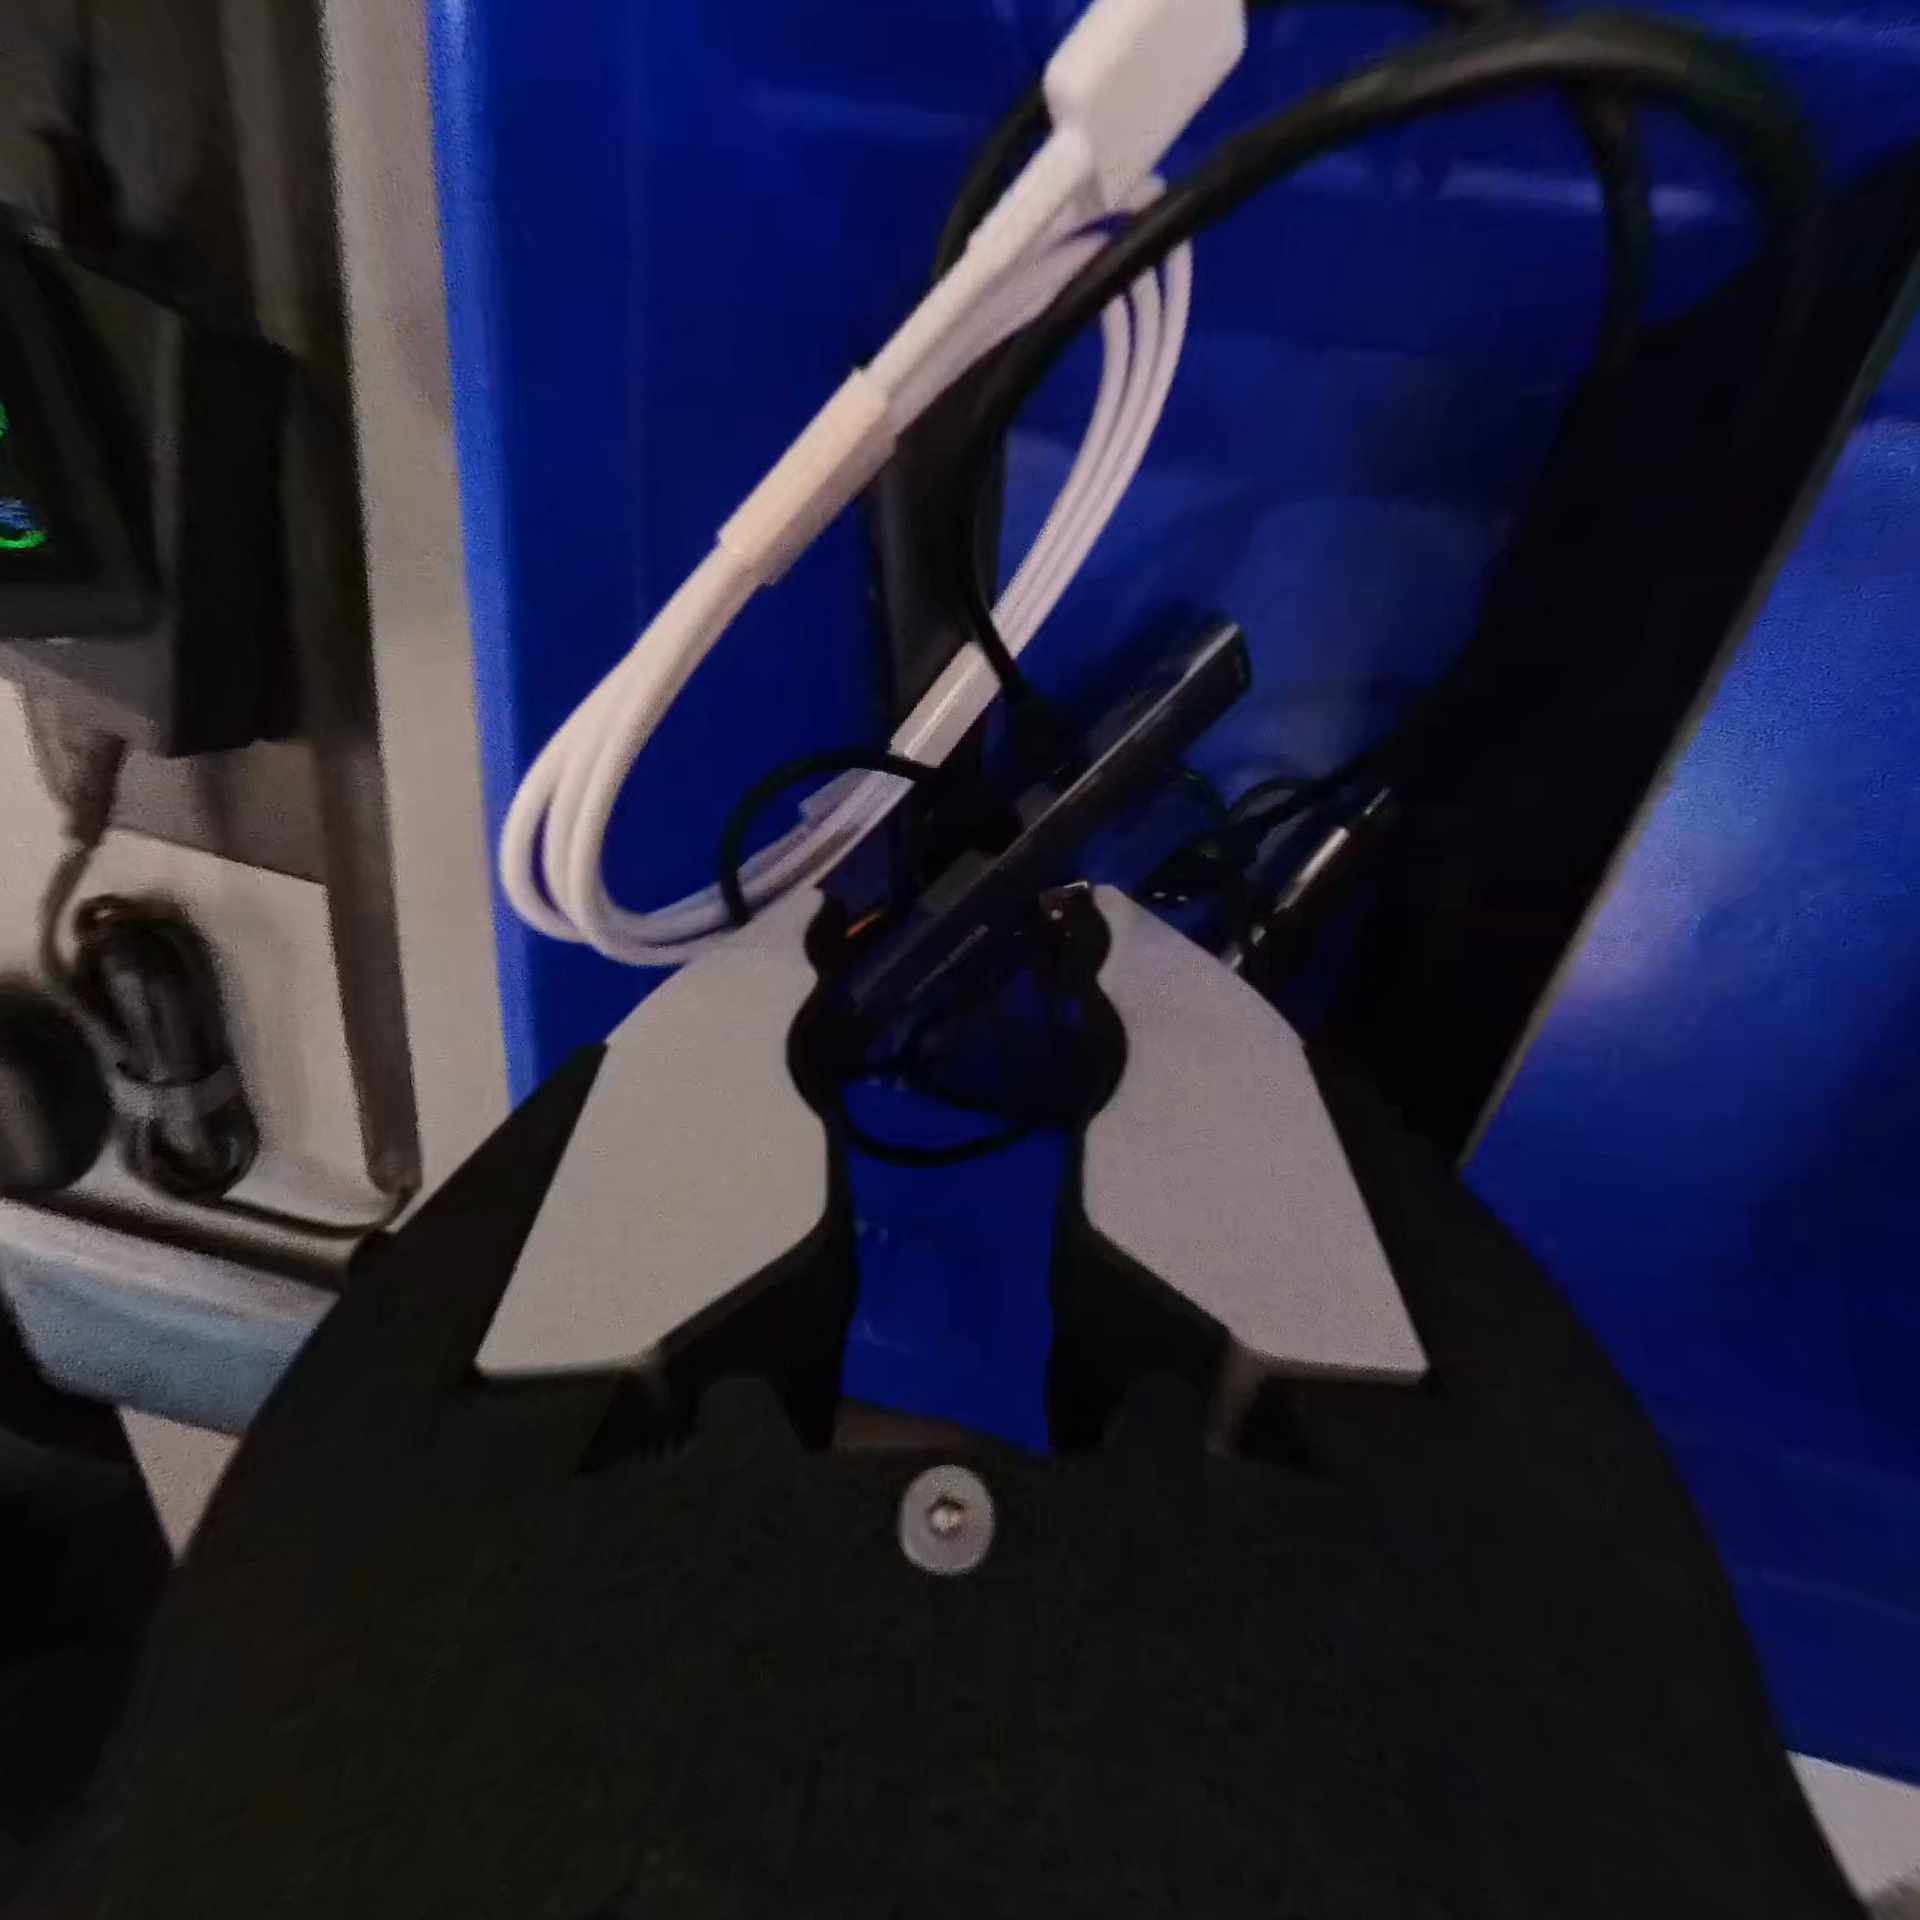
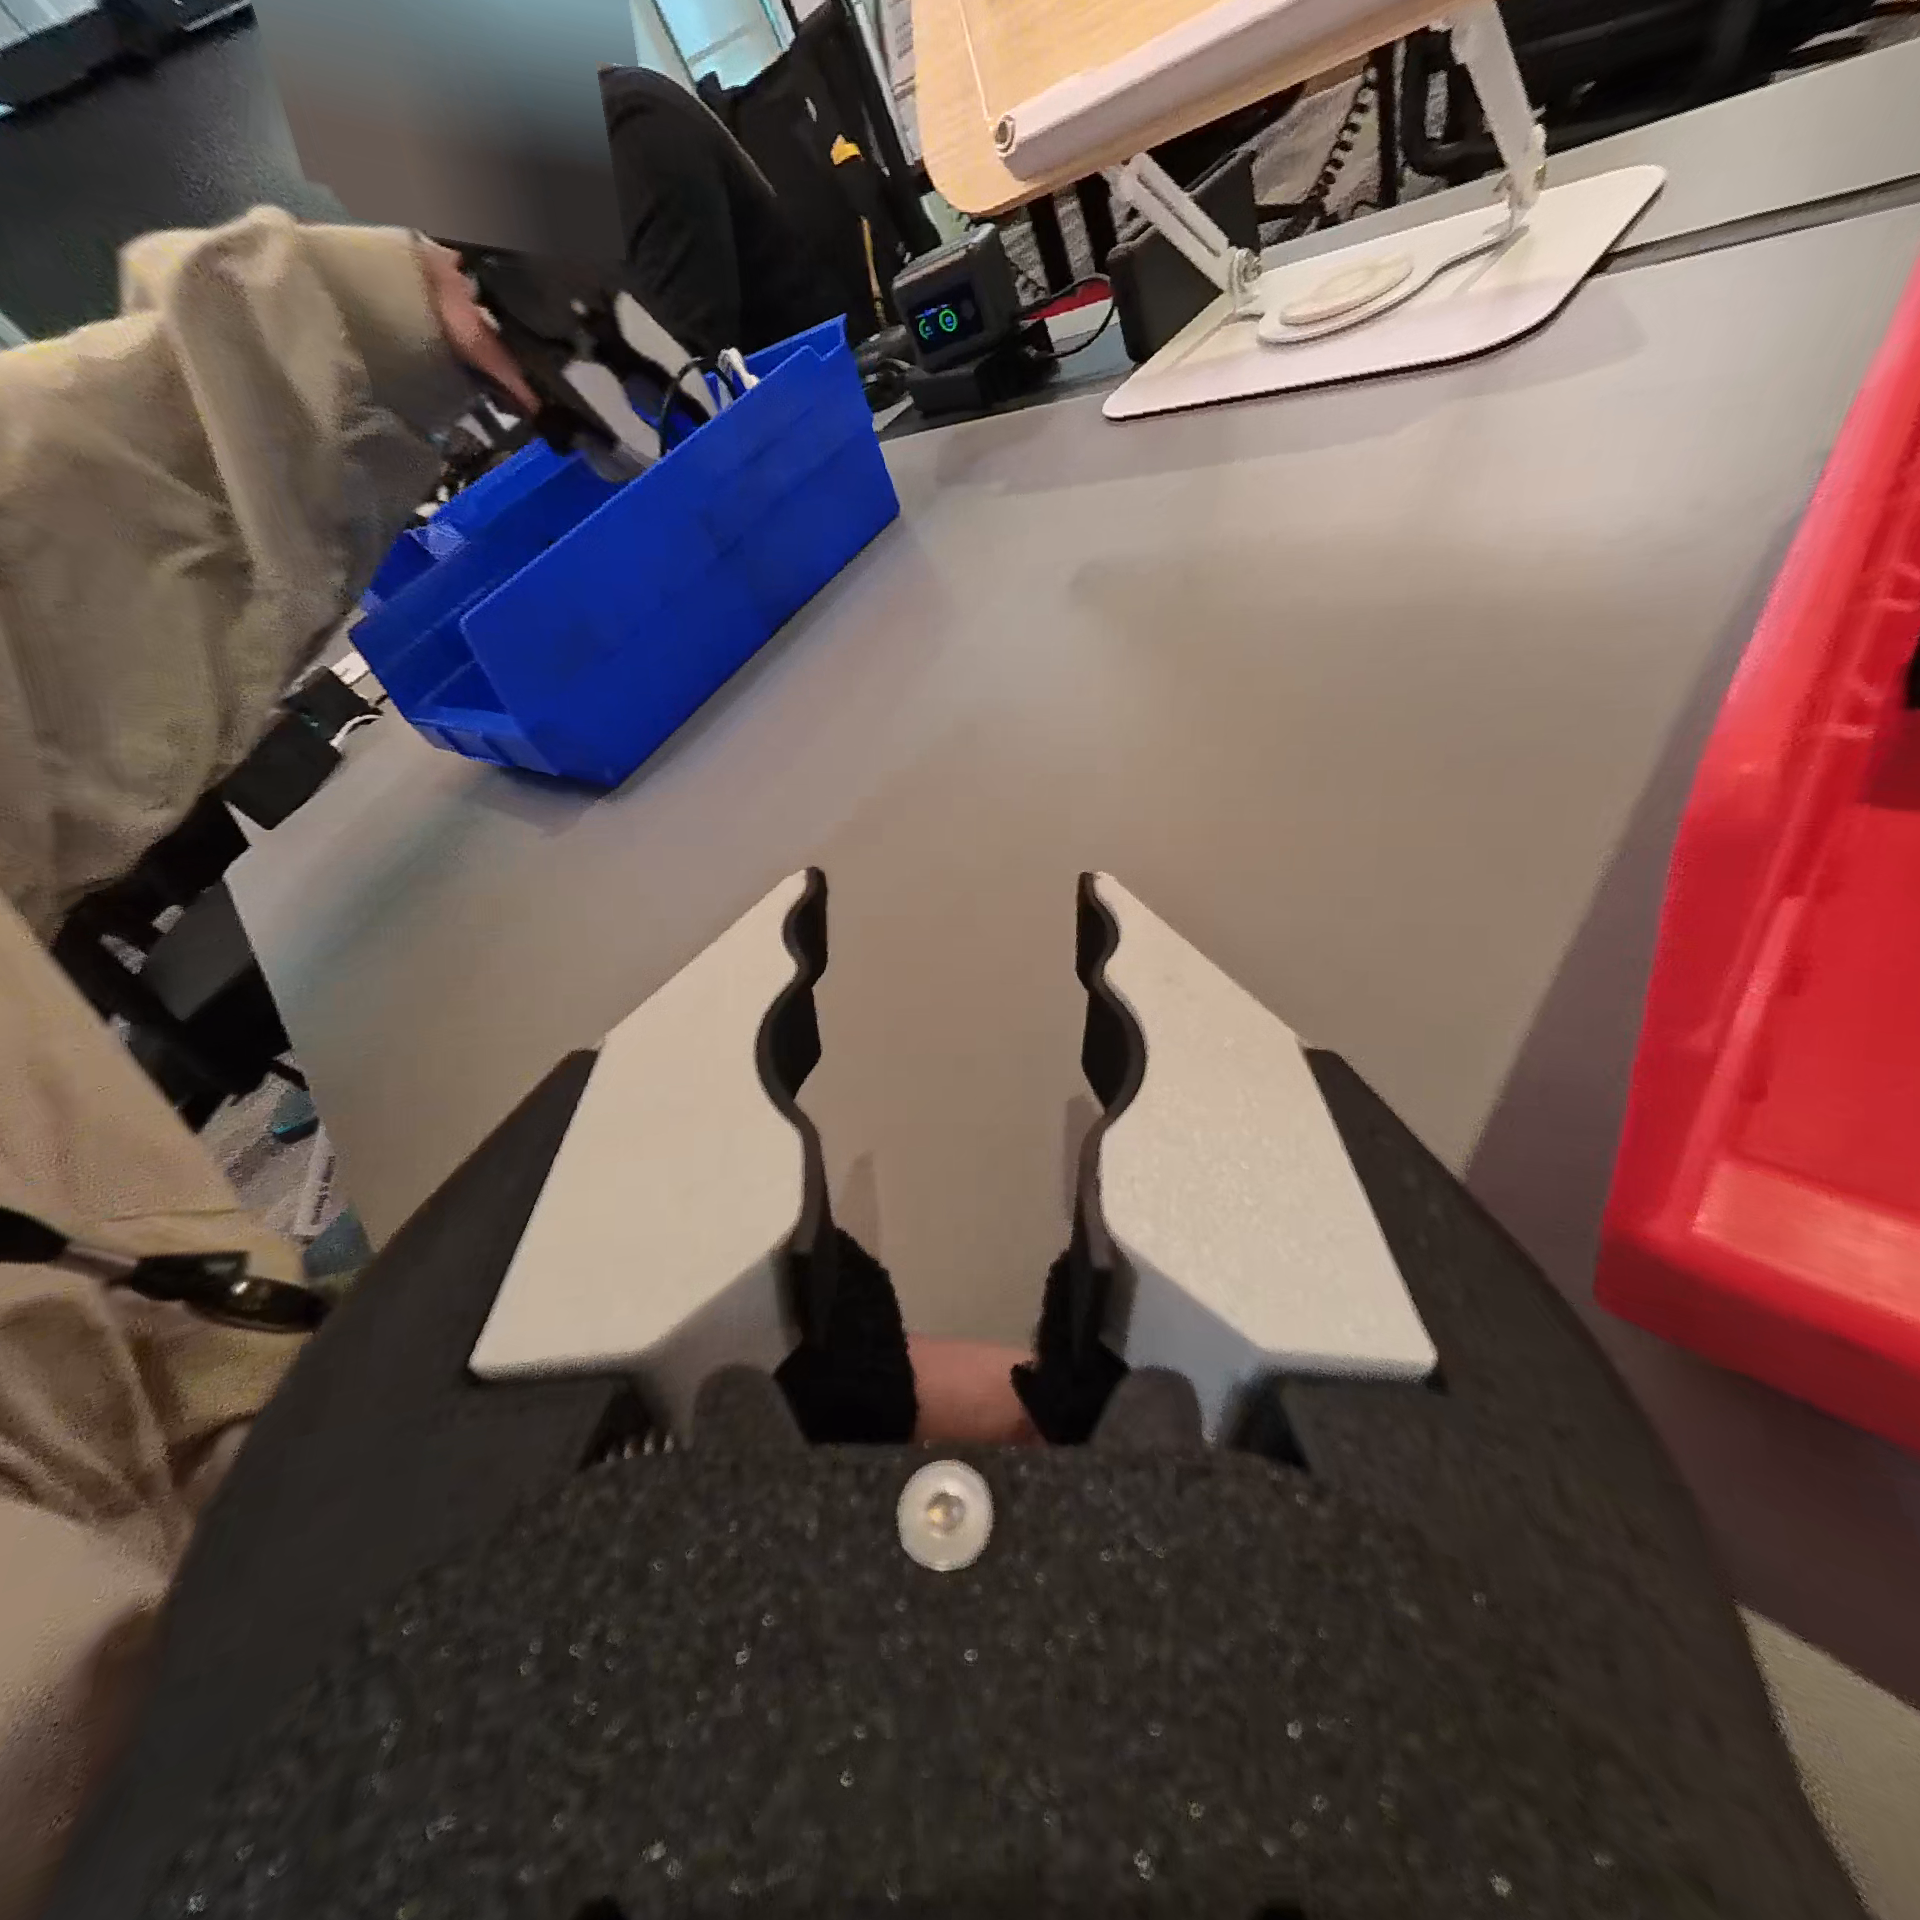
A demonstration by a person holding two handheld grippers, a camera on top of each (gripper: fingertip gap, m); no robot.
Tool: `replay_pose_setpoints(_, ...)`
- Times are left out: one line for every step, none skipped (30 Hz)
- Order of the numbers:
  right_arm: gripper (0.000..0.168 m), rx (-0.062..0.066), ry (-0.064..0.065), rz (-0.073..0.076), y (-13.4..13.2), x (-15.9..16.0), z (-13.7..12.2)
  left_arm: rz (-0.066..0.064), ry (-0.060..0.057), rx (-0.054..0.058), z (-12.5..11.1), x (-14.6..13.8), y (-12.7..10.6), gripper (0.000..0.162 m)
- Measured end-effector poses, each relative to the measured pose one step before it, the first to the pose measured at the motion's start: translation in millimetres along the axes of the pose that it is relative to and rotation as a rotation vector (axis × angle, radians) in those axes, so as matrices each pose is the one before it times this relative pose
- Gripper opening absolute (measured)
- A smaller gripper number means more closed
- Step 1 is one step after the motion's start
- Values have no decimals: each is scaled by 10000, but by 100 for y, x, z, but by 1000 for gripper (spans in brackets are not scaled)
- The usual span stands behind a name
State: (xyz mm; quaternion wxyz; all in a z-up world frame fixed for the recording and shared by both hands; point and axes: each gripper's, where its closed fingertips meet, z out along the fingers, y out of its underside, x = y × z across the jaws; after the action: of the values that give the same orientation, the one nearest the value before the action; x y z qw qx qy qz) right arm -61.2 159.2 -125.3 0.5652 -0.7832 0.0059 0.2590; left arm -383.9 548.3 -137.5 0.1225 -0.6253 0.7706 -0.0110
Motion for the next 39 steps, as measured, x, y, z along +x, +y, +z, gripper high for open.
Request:
replay_pose_setpoints(47,-1,-118,55,15,-90,-43,105,503,-214,835,223,258,37)
replay_pose_setpoints(47,11,-99,47,-8,-75,-67,64,369,-141,688,173,122,35)
replay_pose_setpoints(47,10,-116,51,4,-108,-62,151,128,-147,497,56,77,37)
replay_pose_setpoints(47,14,-124,73,11,-123,-48,210,-15,-198,448,-33,189,37)
replay_pose_setpoints(47,-2,-78,89,12,-41,-33,282,-215,-268,272,-244,238,35)
replay_pose_setpoints(47,-11,-60,74,39,-23,-17,275,-320,-150,236,-205,111,33)
replay_pose_setpoints(46,4,-90,50,1,-81,-13,279,-287,-145,182,-141,122,31)
replay_pose_setpoints(46,18,-93,52,-11,-98,-8,122,-223,-101,159,-35,106,32)
replay_pose_setpoints(46,-3,-63,62,19,-56,10,89,-204,-51,66,15,57,33)
replay_pose_setpoints(46,-15,-57,58,31,-43,10,17,-193,13,5,21,39,32)
replay_pose_setpoints(46,-11,-42,41,31,-37,3,58,-183,-14,-13,19,132,31)
replay_pose_setpoints(46,-14,-14,18,25,-12,20,89,-214,-76,-32,-125,180,27)
replay_pose_setpoints(46,-18,-16,-14,31,-55,18,36,-128,-74,-57,41,146,25)
replay_pose_setpoints(46,-18,-33,-37,35,-111,17,47,-138,-91,-81,10,96,24)
replay_pose_setpoints(46,-28,5,-54,54,-83,27,109,-182,-44,-205,-36,39,22)
replay_pose_setpoints(46,-47,9,-72,84,-117,26,138,-276,-13,-368,-62,-6,19)
replay_pose_setpoints(46,-55,-14,-75,83,-178,39,76,-273,-30,-462,-120,11,16)
replay_pose_setpoints(46,-41,-14,-78,63,-207,17,14,-186,1,-607,29,-29,16)
replay_pose_setpoints(46,-18,1,-85,4,-186,0,-20,-151,64,-638,2,-73,15)
replay_pose_setpoints(46,8,1,-80,-47,-205,-40,-62,-187,99,-788,42,-121,15)
replay_pose_setpoints(46,32,-26,-68,-94,-243,-43,-91,-197,144,-796,15,-163,15)
replay_pose_setpoints(46,42,-43,-55,-117,-276,-51,-53,-237,166,-850,7,-184,14)
replay_pose_setpoints(46,40,-23,-62,-124,-260,-34,-13,-361,153,-1074,-119,-93,14)
replay_pose_setpoints(46,55,-16,-92,-173,-234,4,-23,-353,111,-1116,-309,-38,14)
replay_pose_setpoints(46,42,-21,-118,-175,-200,84,-77,-377,141,-1229,-474,-197,14)
replay_pose_setpoints(46,26,-15,-120,-221,-166,189,-118,-290,245,-1544,-525,-429,14)
replay_pose_setpoints(46,64,-37,-61,-410,-172,297,-73,-356,306,-1730,-678,-734,13)
replay_pose_setpoints(46,54,-58,-43,-616,-242,421,-16,-373,311,-1786,-814,-1007,13)
replay_pose_setpoints(46,-60,50,-200,-724,-166,579,30,-362,290,-1839,-920,-1146,13)
replay_pose_setpoints(47,-119,144,-387,-901,-139,674,68,-363,299,-1991,-1204,-1313,13)
replay_pose_setpoints(48,-46,56,-501,-1216,-393,697,117,-484,390,-2043,-1075,-1921,13)
replay_pose_setpoints(49,27,-42,-554,-1479,-625,674,138,-396,413,-1904,-1204,-1899,13)
replay_pose_setpoints(50,9,-49,-575,-1563,-666,658,78,-236,425,-1778,-1006,-2110,13)
replay_pose_setpoints(50,15,-35,-580,-1609,-612,637,60,-203,513,-1440,-696,-2390,13)
replay_pose_setpoints(51,80,-22,-554,-1692,-565,564,88,-130,592,-1322,-407,-2547,13)
replay_pose_setpoints(51,158,54,-474,-1760,-418,490,107,-41,572,-829,71,-2442,13)
replay_pose_setpoints(51,243,106,-394,-1804,-270,399,129,-4,489,-459,417,-2359,13)
replay_pose_setpoints(52,284,106,-339,-1750,-224,304,225,-5,370,-46,678,-2088,13)
replay_pose_setpoints(53,289,68,-253,-1553,-257,213,253,-88,275,170,768,-1799,13)
